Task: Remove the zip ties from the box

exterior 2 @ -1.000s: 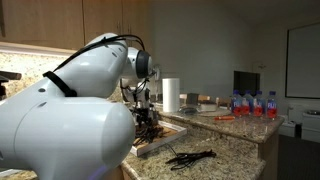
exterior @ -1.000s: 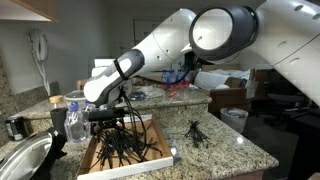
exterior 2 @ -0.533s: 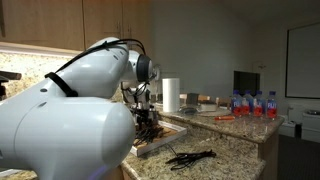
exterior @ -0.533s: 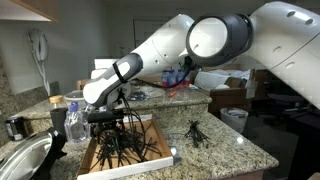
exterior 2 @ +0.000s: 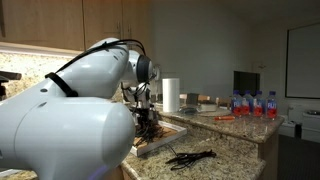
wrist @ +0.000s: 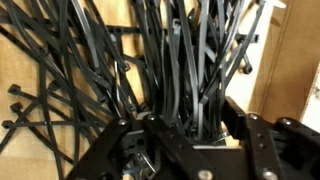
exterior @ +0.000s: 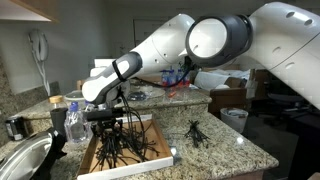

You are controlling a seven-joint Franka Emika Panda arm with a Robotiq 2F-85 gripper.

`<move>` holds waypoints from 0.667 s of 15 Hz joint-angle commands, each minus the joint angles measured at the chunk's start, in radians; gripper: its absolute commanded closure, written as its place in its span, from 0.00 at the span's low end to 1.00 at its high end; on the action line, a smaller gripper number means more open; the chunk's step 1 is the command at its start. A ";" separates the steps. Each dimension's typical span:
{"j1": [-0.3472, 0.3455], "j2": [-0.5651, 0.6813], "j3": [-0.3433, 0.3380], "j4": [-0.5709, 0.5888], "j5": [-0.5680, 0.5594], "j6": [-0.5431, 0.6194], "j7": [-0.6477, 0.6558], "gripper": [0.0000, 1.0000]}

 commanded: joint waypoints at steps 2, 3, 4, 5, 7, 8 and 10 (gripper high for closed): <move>0.001 0.016 0.001 0.035 0.021 -0.046 -0.029 0.77; 0.001 0.018 0.002 0.040 0.021 -0.054 -0.030 0.84; 0.001 0.019 0.002 0.044 0.021 -0.060 -0.030 0.90; 0.001 0.020 0.001 0.047 0.020 -0.065 -0.029 0.94; 0.001 0.021 0.001 0.055 0.020 -0.079 -0.029 0.95; 0.001 0.022 0.001 0.060 0.020 -0.086 -0.029 0.96; 0.002 0.026 0.001 0.067 0.019 -0.098 -0.030 0.94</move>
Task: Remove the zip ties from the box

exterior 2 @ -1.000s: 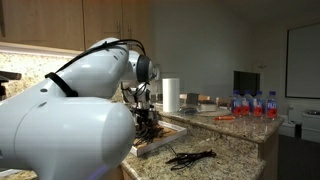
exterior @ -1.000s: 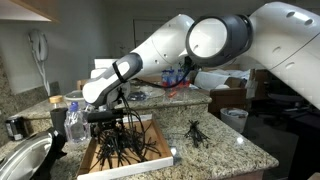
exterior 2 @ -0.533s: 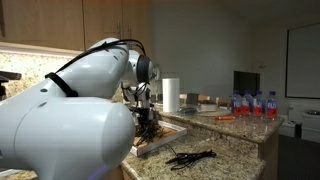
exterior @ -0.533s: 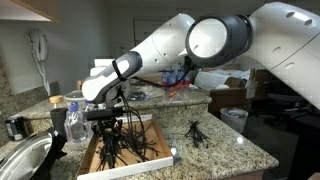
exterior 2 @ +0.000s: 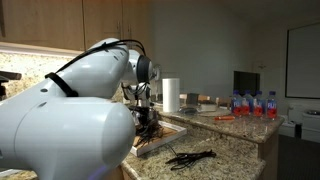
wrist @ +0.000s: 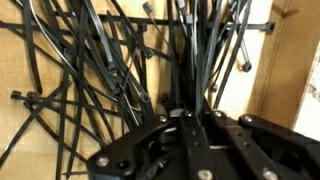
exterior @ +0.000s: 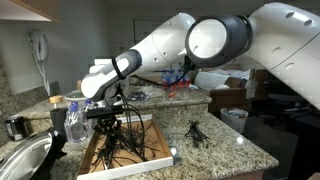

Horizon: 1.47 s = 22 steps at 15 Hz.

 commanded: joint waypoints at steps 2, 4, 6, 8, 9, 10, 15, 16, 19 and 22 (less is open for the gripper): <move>-0.007 0.020 0.012 0.027 0.010 -0.039 -0.026 0.93; -0.006 0.011 0.012 0.019 0.008 -0.037 -0.025 0.93; -0.001 -0.018 0.011 -0.008 0.001 -0.020 -0.021 0.93; 0.006 -0.054 0.010 -0.044 -0.012 0.005 -0.011 0.93; 0.008 -0.069 0.010 -0.057 -0.015 0.013 -0.005 0.93; 0.010 -0.083 0.010 -0.069 -0.016 0.018 0.000 0.93; 0.020 -0.141 -0.002 -0.117 -0.019 0.034 0.027 0.93; 0.019 -0.152 -0.003 -0.130 -0.018 0.039 0.029 0.93; 0.019 -0.198 -0.013 -0.182 -0.016 0.063 0.045 0.93; 0.020 -0.248 -0.026 -0.240 -0.016 0.092 0.067 0.93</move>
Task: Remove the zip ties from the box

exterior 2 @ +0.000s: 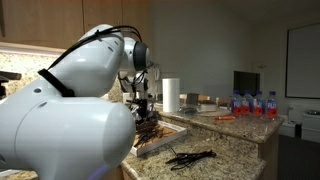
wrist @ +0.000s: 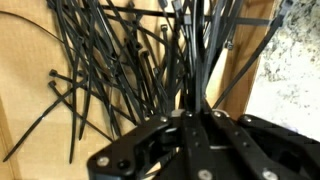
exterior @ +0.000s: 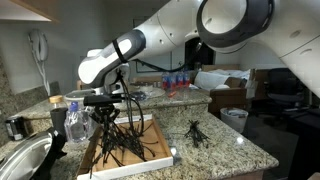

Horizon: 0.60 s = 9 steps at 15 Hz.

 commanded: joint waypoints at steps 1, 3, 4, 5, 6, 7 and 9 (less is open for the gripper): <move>0.005 -0.115 -0.022 -0.144 -0.012 0.052 0.059 0.93; 0.005 -0.152 -0.028 -0.180 -0.011 0.061 0.071 0.93; 0.005 -0.169 -0.030 -0.197 -0.010 0.063 0.073 0.93; 0.005 -0.187 -0.031 -0.212 -0.008 0.061 0.072 0.93; -0.004 -0.201 -0.019 -0.220 -0.015 0.052 0.072 0.93; -0.008 -0.218 -0.015 -0.232 -0.012 0.047 0.066 0.93; -0.013 -0.252 -0.013 -0.256 -0.012 0.039 0.067 0.93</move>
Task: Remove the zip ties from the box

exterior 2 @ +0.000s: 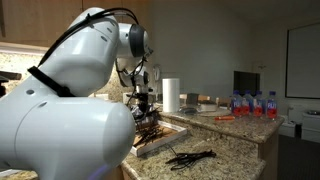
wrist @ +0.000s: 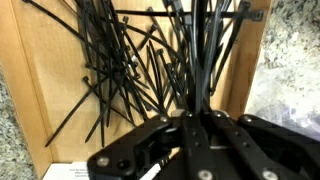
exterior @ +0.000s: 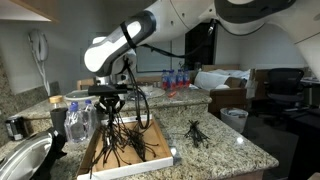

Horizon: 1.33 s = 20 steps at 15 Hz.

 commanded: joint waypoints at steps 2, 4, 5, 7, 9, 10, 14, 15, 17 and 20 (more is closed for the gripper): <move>-0.021 -0.121 0.013 -0.117 -0.010 -0.003 0.033 0.93; -0.034 -0.150 0.015 -0.136 -0.003 -0.006 0.029 0.93; -0.041 -0.162 0.016 -0.143 -0.001 -0.009 0.028 0.93; -0.052 -0.200 0.019 -0.160 -0.003 -0.021 0.027 0.93; -0.054 -0.232 0.023 -0.169 -0.015 -0.033 0.031 0.93; -0.051 -0.248 0.024 -0.173 -0.024 -0.040 0.037 0.93; -0.049 -0.314 0.042 -0.197 -0.058 -0.046 0.058 0.93; -0.053 -0.327 0.049 -0.200 -0.060 -0.049 0.059 0.93; -0.057 -0.352 0.059 -0.212 -0.073 -0.047 0.074 0.93; -0.070 -0.377 0.069 -0.224 -0.071 -0.044 0.079 0.93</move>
